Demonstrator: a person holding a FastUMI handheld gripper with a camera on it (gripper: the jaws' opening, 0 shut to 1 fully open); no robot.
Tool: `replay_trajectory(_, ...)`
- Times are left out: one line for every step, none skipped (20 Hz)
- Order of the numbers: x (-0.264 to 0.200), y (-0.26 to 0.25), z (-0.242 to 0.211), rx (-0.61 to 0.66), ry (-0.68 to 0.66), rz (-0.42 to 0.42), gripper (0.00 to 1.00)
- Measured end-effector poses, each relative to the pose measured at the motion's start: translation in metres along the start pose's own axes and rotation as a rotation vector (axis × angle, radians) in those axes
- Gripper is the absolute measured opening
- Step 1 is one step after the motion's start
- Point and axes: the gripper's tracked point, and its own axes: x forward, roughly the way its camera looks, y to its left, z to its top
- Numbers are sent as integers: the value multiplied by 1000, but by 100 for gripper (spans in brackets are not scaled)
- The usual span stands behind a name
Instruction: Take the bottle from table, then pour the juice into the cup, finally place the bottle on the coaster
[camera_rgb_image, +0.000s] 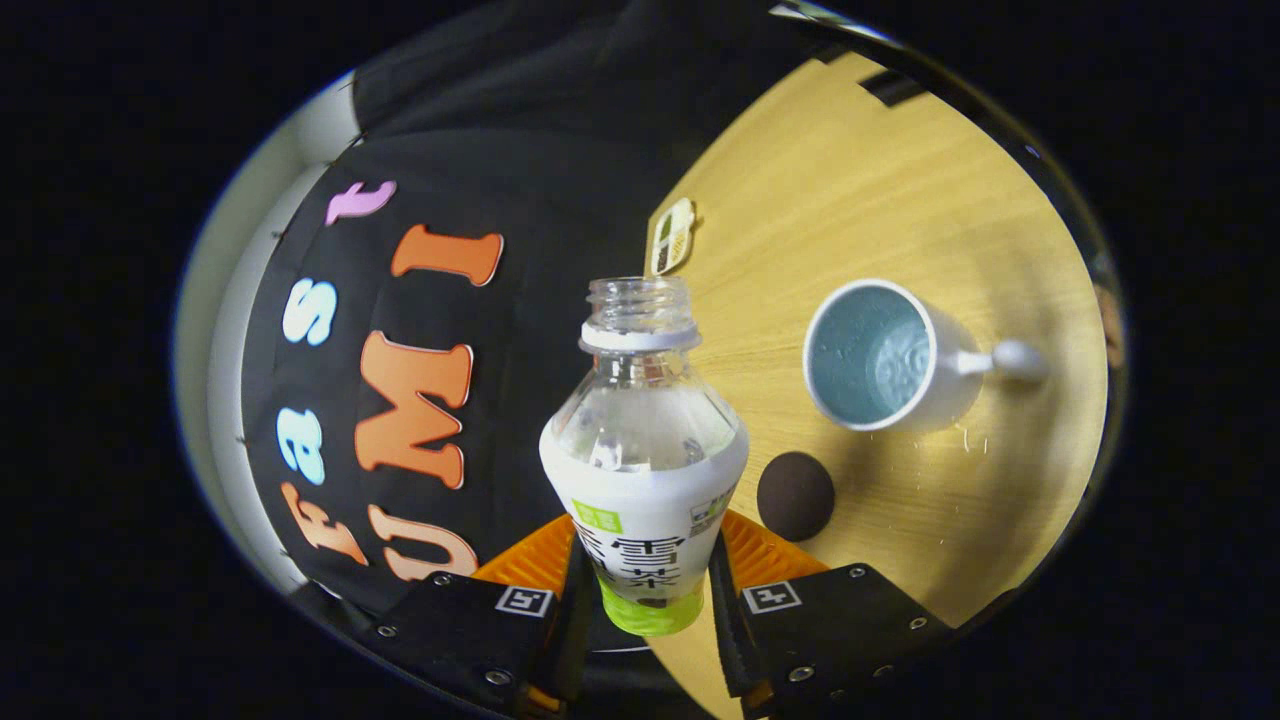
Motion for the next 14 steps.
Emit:
replay_trajectory(0,2,1,-104,-20,-15,54)
replay_trajectory(0,5,4,-209,-39,-34,54)
replay_trajectory(0,10,8,-312,-73,-49,54)
replay_trajectory(0,15,12,-415,-108,-61,55)
replay_trajectory(0,19,15,-518,-138,-79,54)
replay_trajectory(2,20,17,-617,-167,-109,54)
replay_trajectory(2,21,18,-711,-196,-142,55)
replay_trajectory(5,19,19,-792,-223,-176,55)
replay_trajectory(9,21,17,-866,-247,-198,54)
replay_trajectory(14,20,13,-928,-258,-215,54)
replay_trajectory(21,18,4,-986,-257,-233,55)
replay_trajectory(31,12,-5,-1040,-241,-256,56)
replay_trajectory(41,6,-12,-1090,-224,-273,56)
replay_trajectory(48,2,-18,-1131,-212,-283,56)
